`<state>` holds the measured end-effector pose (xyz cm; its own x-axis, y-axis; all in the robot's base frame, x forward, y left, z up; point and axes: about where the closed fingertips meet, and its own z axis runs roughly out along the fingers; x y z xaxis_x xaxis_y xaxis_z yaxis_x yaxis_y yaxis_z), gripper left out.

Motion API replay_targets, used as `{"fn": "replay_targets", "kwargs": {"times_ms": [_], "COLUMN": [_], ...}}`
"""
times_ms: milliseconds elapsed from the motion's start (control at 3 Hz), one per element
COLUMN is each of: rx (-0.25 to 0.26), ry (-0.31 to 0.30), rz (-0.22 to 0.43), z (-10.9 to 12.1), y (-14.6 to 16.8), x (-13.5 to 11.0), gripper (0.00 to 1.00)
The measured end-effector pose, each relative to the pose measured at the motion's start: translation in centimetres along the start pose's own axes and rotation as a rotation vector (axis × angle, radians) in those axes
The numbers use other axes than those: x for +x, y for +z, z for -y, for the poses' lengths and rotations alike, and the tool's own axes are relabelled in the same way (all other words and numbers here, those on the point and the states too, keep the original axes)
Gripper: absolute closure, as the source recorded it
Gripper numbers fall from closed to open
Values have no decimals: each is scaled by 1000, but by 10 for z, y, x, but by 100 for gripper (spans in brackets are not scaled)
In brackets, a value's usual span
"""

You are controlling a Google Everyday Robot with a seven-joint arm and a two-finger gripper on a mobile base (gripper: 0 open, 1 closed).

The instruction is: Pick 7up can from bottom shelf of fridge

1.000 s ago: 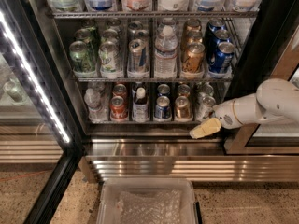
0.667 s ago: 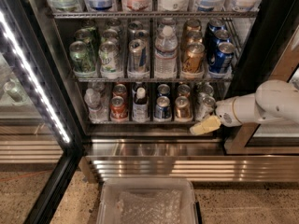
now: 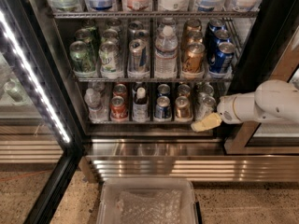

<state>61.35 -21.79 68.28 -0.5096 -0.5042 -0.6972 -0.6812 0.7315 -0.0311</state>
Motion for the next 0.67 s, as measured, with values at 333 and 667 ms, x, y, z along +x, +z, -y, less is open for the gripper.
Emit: {"fn": "replay_targets", "kwargs": {"times_ms": [333,667], "rx": [57,137], "ry": [-50,-126], "rz": [-20,-38], "z": [9,33], "y": [15,39], "x": [5,5], "gripper": [0,0]}}
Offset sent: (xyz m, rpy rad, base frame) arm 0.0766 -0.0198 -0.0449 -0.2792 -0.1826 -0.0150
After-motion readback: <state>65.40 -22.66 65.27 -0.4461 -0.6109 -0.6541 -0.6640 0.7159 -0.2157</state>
